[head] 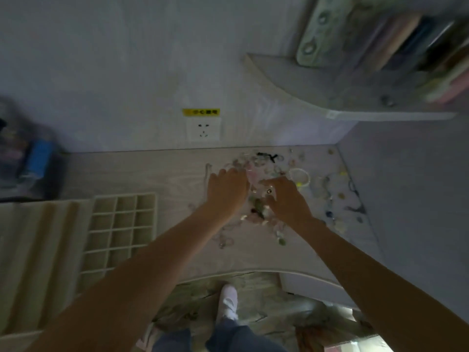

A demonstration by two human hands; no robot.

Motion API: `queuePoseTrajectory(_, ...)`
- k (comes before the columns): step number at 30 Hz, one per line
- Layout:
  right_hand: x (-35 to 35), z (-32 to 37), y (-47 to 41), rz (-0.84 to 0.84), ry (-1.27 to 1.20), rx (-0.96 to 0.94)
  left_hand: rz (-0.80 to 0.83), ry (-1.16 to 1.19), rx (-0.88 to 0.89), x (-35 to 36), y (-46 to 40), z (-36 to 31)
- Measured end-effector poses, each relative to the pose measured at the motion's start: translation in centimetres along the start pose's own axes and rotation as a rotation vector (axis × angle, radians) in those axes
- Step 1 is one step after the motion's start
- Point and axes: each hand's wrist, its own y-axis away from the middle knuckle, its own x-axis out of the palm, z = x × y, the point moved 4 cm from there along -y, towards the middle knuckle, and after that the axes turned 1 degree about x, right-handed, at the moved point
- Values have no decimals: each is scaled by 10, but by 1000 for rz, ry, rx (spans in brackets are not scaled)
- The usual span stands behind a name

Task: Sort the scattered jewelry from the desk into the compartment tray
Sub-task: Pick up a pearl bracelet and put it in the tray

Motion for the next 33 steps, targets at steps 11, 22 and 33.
queuePoseTrajectory(11,-19,-114,-31,-60,159,162,158,-123,250,54,-91,-114)
queuePoseTrajectory(22,-47,-120,-44,-244,-236,4,36,109,228,45,-125,-118)
queuePoseTrajectory(33,-78,-31,-44,15,-1211,155,-117,1117,-163,-25,-67,-32)
